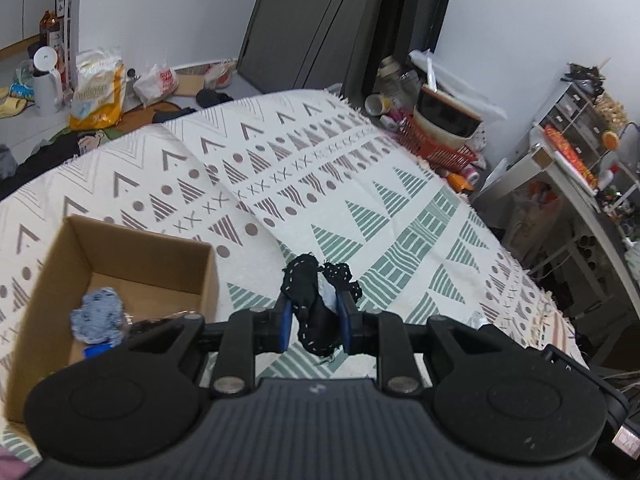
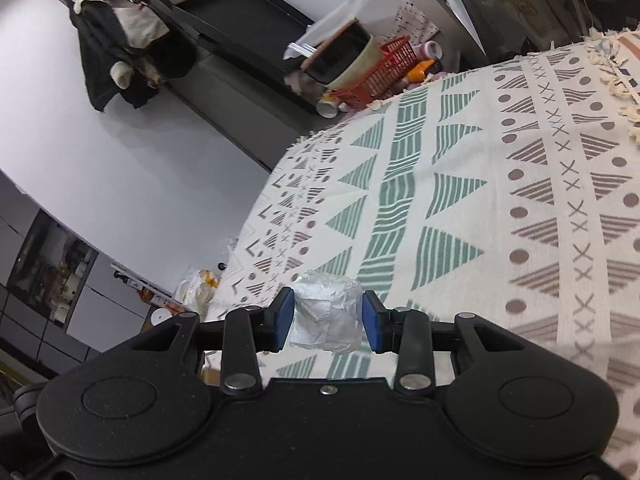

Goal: Organize soft objects
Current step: 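Carry the black item over the box with the left tool while the right tool carries the white bag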

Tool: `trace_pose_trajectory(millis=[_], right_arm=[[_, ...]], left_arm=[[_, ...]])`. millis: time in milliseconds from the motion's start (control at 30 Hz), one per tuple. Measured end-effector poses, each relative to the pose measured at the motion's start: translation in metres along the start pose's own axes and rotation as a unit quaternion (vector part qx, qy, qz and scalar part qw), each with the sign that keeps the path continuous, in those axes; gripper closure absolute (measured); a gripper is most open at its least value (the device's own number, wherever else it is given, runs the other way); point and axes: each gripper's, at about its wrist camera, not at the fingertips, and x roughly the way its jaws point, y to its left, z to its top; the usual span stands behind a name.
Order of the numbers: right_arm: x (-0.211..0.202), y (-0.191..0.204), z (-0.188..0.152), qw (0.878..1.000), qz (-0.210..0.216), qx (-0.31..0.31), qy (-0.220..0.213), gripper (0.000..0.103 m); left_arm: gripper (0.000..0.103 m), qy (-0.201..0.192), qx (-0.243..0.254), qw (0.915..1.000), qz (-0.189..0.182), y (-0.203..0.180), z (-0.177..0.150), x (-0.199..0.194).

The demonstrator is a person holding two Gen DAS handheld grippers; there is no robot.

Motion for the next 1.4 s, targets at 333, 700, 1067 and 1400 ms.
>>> trace_pose_trajectory(millis=[333, 700, 1067, 1400], right_arm=[[-0.038, 0.039, -0.023, 0.999, -0.006, -0.03, -0.03, 0.067], [-0.058, 0.081, -0.04, 0.997, 0.002, -0.057, -0.046, 0.067], [-0.048, 0.121, -0.063, 0.997, 0.019, -0.072, -0.037, 0.067], [-0.021, 0.15, -0.088, 0.995, 0.022, -0.093, -0.004, 0.067]], left_arm=[[0.081, -0.027, 0.001, 0.9995, -0.015, 0.024, -0.006, -0.053], [0.081, -0.045, -0.017, 0.9986, -0.024, 0.06, -0.006, -0.083], [0.081, -0.045, -0.045, 0.998, -0.007, 0.115, 0.002, -0.093], [0.08, -0.016, -0.073, 0.9972, 0.007, 0.159, 0.0, -0.077]])
